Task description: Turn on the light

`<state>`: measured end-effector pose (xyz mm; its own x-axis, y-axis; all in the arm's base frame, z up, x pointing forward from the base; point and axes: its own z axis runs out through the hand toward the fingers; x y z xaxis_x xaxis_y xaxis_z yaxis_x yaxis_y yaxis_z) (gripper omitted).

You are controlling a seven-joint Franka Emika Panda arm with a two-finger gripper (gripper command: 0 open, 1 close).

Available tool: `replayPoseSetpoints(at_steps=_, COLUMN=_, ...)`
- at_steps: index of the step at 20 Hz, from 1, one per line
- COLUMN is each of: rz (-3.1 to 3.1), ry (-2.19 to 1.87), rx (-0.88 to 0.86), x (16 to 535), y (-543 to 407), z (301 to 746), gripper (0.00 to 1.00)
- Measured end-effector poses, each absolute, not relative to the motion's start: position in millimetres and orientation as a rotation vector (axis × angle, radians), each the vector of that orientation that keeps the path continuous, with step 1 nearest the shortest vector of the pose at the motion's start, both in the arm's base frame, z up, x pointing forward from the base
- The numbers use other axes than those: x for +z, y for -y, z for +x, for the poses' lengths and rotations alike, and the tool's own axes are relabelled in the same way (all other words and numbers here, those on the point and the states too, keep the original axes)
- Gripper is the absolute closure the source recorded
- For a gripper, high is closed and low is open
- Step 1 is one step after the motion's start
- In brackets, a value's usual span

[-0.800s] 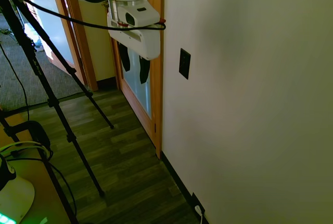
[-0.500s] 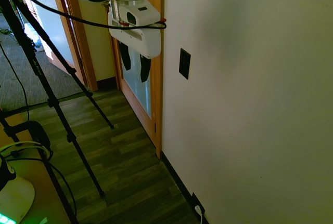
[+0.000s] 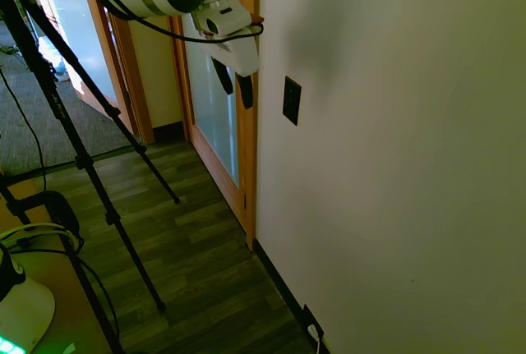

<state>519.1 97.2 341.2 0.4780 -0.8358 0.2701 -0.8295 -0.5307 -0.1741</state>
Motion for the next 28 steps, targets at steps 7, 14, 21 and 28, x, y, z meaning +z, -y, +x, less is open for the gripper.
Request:
replayPoseSetpoints(at_steps=7, rz=-2.587, ry=-1.598, rx=-0.564, x=309.6, y=-97.4, z=571.4, gripper=0.00)
replayPoseSetpoints(at_steps=14, rz=-2.547, ry=-1.640, rx=-0.598, x=288.2, y=-85.2, z=601.1, gripper=0.00)
replayPoseSetpoints(at_steps=21, rz=-2.519, ry=-1.660, rx=-0.593, x=285.1, y=-83.3, z=606.6, gripper=1.00)
replayPoseSetpoints(at_steps=28, rz=-2.509, ry=-1.661, rx=-0.572, x=285.0, y=-80.1, z=613.4, gripper=1.00)
